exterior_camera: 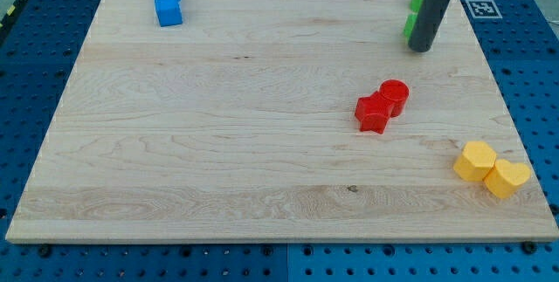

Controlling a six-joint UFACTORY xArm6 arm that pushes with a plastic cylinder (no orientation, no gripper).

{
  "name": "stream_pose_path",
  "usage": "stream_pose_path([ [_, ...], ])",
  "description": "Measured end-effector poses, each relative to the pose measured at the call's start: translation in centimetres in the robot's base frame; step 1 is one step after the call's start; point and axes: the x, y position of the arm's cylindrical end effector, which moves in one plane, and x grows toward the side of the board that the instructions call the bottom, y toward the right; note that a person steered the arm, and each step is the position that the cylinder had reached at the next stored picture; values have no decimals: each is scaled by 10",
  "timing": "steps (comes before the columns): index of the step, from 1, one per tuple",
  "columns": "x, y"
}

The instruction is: Move green star to green circle

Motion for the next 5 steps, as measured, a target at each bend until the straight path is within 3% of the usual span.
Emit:
stream_pose_path([
  [3, -33, 8],
  [4, -29, 7],
  [5, 12, 1],
])
